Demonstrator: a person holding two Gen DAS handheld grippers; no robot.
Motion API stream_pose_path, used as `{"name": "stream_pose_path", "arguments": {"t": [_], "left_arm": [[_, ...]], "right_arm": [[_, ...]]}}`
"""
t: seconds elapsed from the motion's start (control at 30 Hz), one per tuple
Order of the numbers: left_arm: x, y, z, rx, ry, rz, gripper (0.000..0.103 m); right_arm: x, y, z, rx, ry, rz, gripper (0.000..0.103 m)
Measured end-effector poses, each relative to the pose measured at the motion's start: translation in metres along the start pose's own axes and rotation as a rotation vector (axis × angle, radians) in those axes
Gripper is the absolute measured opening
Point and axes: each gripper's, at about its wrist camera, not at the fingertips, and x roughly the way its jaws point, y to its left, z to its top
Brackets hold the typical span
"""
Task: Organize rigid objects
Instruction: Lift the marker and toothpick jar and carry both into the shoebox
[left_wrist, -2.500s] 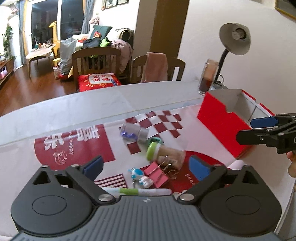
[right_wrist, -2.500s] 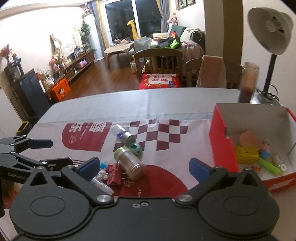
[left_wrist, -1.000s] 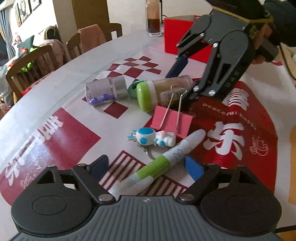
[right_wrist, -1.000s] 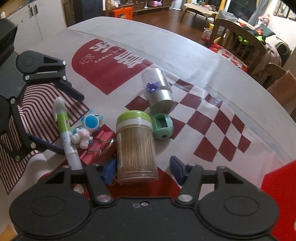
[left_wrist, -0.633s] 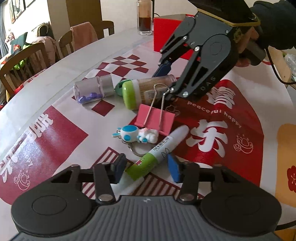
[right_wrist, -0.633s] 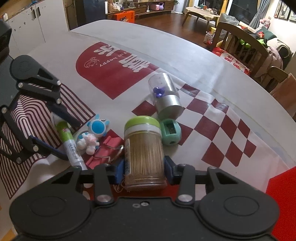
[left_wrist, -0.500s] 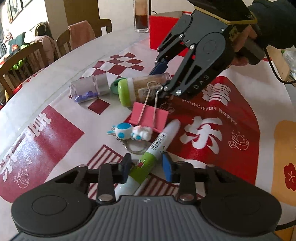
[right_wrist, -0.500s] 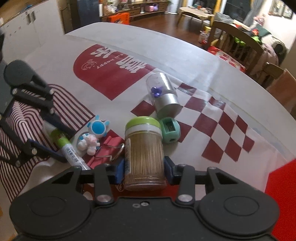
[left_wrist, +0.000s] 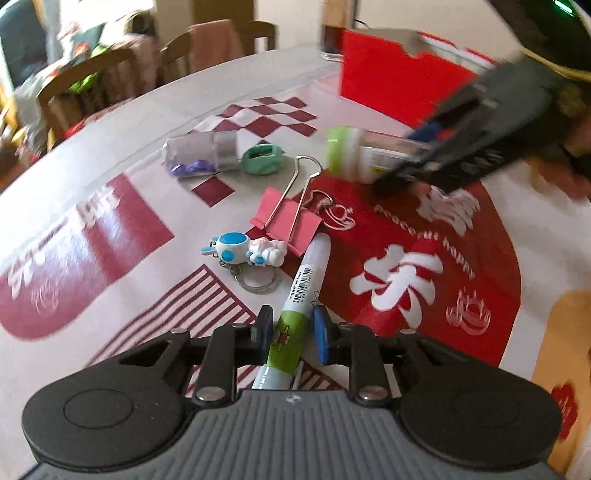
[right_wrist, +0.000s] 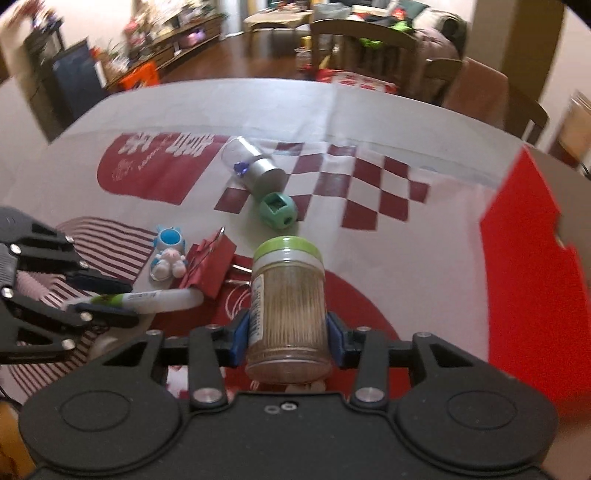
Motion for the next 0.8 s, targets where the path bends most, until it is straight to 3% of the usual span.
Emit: {"name": "stream_pose_path", "arguments": {"t": [0.5,0.8], "left_arm": [[-0.025,-0.008,-0.02,-0.32,-0.024,-0.041,0.017],[-0.054,-0.028,-0.009,-0.383,-0.094,-0.043,0.017]], "right_arm": [[-0.069,0.002,-0.055,0.159,-0.059,0.014,0.042],[-0.108,-0.014,-0.06,0.195,-0.115,-0.033,0.042]]}}
